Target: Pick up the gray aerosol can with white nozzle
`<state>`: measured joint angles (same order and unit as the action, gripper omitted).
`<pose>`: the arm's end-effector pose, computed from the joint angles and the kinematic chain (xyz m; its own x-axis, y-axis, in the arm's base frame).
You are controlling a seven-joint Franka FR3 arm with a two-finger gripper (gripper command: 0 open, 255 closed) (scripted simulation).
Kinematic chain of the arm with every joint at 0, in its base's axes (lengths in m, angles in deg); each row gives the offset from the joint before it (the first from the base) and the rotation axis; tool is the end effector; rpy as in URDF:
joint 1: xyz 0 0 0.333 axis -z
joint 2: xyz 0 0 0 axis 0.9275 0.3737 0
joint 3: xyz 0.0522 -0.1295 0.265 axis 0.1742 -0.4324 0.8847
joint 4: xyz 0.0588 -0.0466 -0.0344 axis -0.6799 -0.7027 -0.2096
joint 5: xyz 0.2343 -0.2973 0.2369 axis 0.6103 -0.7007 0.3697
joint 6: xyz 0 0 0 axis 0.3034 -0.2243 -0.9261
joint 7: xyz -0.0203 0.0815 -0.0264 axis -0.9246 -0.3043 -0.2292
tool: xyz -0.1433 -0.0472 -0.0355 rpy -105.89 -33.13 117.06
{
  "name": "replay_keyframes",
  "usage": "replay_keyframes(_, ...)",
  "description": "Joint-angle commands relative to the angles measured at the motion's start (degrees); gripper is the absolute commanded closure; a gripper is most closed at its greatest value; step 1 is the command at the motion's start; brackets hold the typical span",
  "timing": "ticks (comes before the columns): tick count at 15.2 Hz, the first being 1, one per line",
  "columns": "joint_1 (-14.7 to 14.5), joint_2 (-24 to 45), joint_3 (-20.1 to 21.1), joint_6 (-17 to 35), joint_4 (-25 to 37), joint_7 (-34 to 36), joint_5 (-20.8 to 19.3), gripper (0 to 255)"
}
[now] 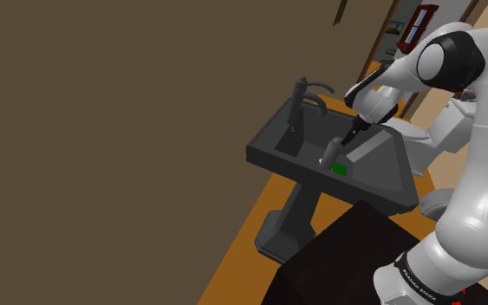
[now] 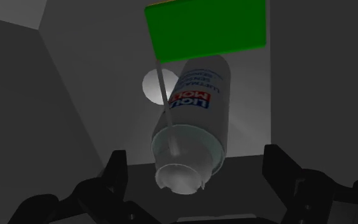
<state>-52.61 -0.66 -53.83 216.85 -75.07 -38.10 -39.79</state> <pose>0.4671 -0.4500 0.1430 0.9256 0.2887 0.2449 0.2532 -0.9530 0.1666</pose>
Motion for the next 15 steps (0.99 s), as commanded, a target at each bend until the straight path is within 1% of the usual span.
replay_keyframes(1,1.4,2.0,1.4,0.5,1.5,-1.6,1.8,0)
replay_keyframes(6,3.3,5.0,3.9,2.6,2.3,-4.3,5.0,0)
replay_keyframes(9,3.5,5.3,4.2,2.8,2.4,-4.7,5.3,0)
replay_keyframes(10,3.5,5.4,4.2,2.8,2.4,-4.7,5.4,255)
replay_keyframes(15,3.5,5.4,4.2,2.8,2.4,-4.6,5.3,255)
